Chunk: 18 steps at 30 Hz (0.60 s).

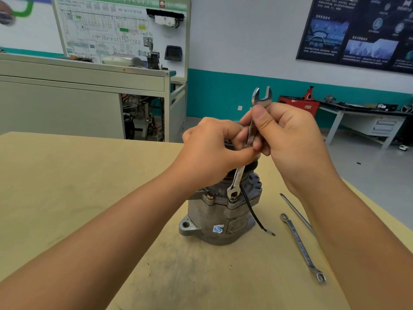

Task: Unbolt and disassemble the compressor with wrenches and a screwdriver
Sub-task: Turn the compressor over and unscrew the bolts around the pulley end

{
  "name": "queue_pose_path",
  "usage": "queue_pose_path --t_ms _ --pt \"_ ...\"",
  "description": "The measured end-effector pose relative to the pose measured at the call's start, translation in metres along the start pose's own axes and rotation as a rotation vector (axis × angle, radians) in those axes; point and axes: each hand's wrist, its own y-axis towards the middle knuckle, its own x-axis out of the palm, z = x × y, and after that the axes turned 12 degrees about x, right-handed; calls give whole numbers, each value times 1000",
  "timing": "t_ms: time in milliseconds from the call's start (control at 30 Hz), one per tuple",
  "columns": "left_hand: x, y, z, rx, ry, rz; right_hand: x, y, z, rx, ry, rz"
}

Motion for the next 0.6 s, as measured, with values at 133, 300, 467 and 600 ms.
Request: queue_pose_path --t_ms 133,300,467,600 --pt "2 -3 3 -43 -68 39 7 -4 1 -25 -208 104" --pt "8 -4 5 -46 -30 87 12 -6 -8 -64 -672 283" --pt "8 -3 4 -71 -49 57 9 -4 -15 -12 -808 155" --pt "2 -3 3 -124 -101 9 5 0 -16 33 -787 73"
